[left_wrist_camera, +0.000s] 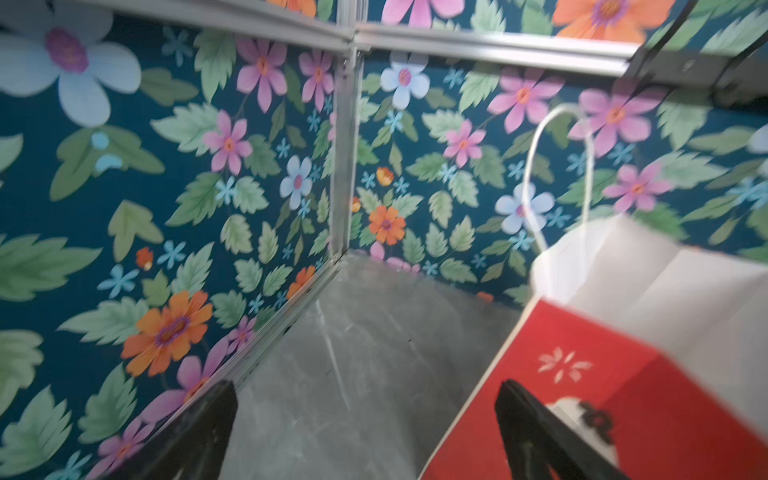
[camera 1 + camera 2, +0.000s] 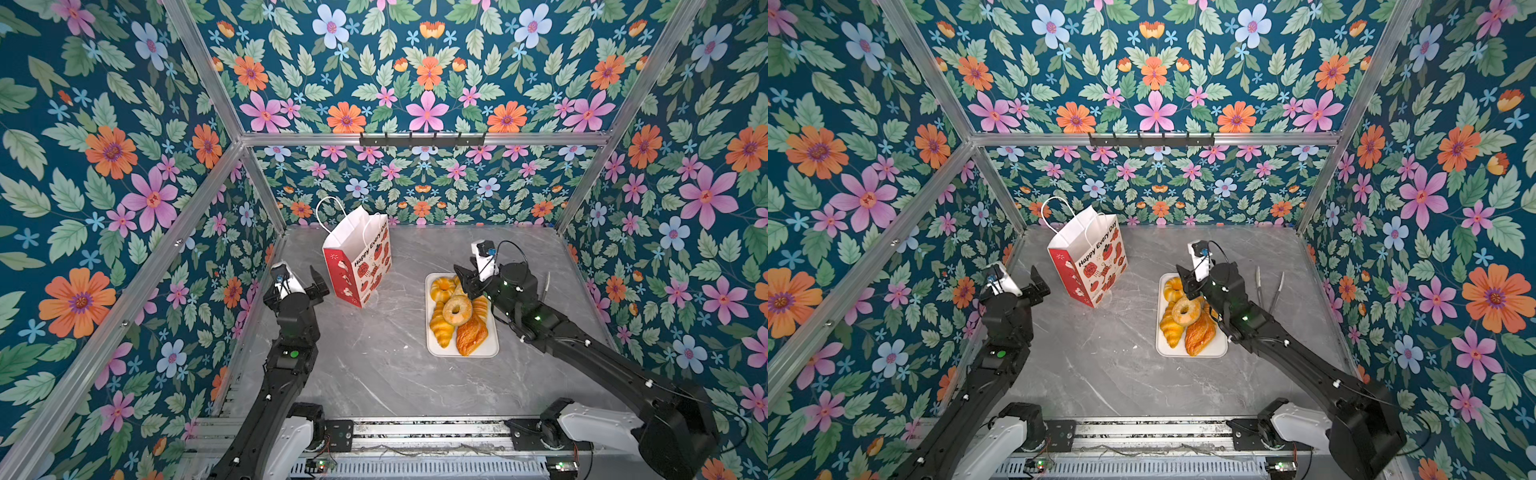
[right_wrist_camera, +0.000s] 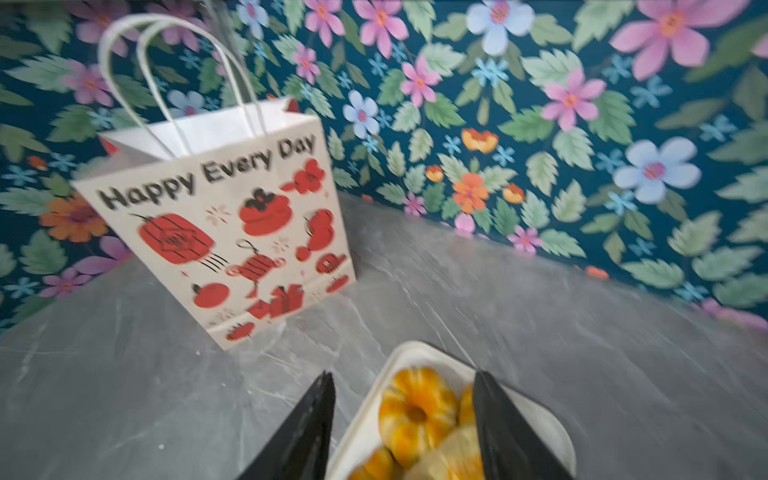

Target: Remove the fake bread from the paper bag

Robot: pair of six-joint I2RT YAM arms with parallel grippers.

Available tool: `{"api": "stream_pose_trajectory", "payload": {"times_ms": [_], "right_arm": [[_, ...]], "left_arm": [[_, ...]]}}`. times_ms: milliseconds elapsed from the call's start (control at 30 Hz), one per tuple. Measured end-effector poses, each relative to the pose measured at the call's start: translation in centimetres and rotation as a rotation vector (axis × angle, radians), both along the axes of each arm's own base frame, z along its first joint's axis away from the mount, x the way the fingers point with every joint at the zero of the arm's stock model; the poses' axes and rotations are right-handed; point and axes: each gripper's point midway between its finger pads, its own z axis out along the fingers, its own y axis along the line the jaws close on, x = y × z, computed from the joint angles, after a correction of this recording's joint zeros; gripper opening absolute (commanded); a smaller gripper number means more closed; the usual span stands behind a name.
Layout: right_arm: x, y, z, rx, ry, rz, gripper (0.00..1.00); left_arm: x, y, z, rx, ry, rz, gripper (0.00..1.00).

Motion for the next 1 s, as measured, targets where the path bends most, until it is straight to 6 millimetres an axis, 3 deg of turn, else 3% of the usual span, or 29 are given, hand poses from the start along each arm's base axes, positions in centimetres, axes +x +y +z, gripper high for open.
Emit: {"api": "stream_pose_trajectory", "payload": {"times_ms": [200,367,533,700,1000], "right_arm": [[-2.4,-8.0,-5.4,-0.074,0.08,-0.27,0.55],[-4.0,-14.1,-9.2,-0.119,0.105,-0.521,0.55],[-5.2,-18.8,-11.6,-0.122,0.126,-0.712,0.55],[-5.2,-21.5,-12.1,-0.119,0.102,-0.822,0.56],[-4.3,-23.7,-13.7,-0.144,0.085,-0.878,0.57]], "left_arm": [[-0.9,0.1,-7.2,0.051,0.083,-0.011,1.0],[0.6,-0.7,-9.2,0.07,0.107,-0.05,1.0],[2.5,-1.5,-11.3,0.095,0.143,-0.081,1.0],[5.0,-2.0,-11.6,0.143,0.157,-0.106,1.0],[6.0,-0.7,-14.2,0.165,0.181,-0.097,1.0]]}}
